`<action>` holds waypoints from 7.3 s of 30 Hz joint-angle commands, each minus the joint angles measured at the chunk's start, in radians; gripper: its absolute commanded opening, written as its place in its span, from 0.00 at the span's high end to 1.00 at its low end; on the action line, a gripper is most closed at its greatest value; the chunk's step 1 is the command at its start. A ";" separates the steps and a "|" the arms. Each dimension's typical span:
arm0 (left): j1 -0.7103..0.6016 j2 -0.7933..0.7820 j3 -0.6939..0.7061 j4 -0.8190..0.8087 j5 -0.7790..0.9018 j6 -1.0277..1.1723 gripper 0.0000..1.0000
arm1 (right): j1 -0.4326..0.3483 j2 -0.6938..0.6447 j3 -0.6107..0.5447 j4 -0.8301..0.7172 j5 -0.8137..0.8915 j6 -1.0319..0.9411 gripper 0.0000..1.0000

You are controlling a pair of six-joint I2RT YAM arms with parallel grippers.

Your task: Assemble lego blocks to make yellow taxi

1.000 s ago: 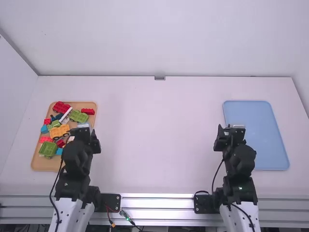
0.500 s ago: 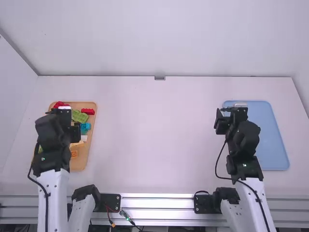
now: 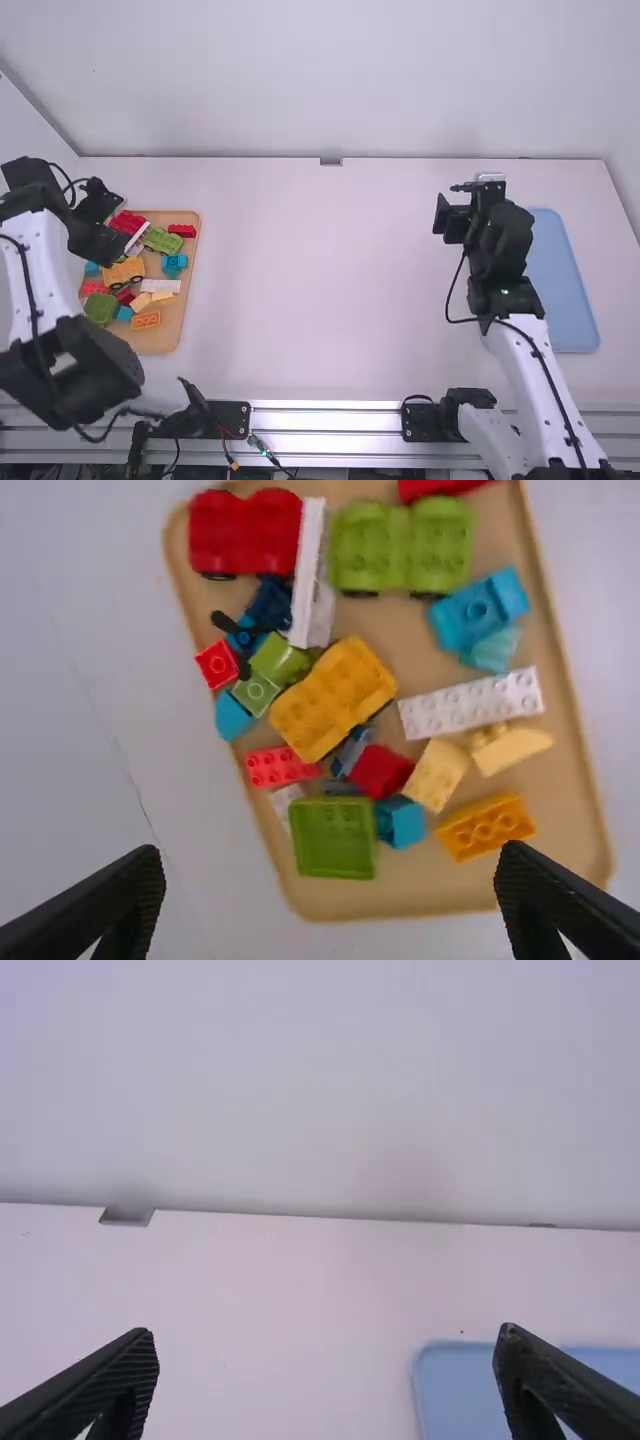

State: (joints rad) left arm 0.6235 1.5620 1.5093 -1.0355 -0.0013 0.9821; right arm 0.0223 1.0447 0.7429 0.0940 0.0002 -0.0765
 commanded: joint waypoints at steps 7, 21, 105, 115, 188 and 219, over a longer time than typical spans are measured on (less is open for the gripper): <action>0.064 0.220 0.155 -0.041 -0.039 0.413 0.04 | 0.038 0.094 0.102 0.023 0.001 -0.007 0.04; 0.071 0.360 0.201 -0.066 0.064 0.772 0.01 | 0.063 0.126 0.126 0.020 -0.002 0.080 0.01; -0.027 0.585 0.082 0.183 -0.018 0.682 0.49 | 0.154 0.126 0.126 0.039 0.001 0.079 0.01; -0.190 0.553 0.286 -0.060 -0.014 0.504 0.55 | 0.154 0.126 0.126 0.037 0.020 0.069 0.01; -1.326 0.510 -0.033 0.295 -0.011 -0.250 0.01 | -0.070 0.092 0.126 -0.027 -0.097 0.017 0.01; -0.319 0.459 0.610 -0.366 0.043 -0.303 0.01 | -0.054 0.092 0.126 0.064 -0.108 0.021 0.01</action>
State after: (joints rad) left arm 0.2874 2.0460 2.1330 -1.3891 0.0067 0.6395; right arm -0.0353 1.1591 0.8310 0.1547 -0.1081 -0.0559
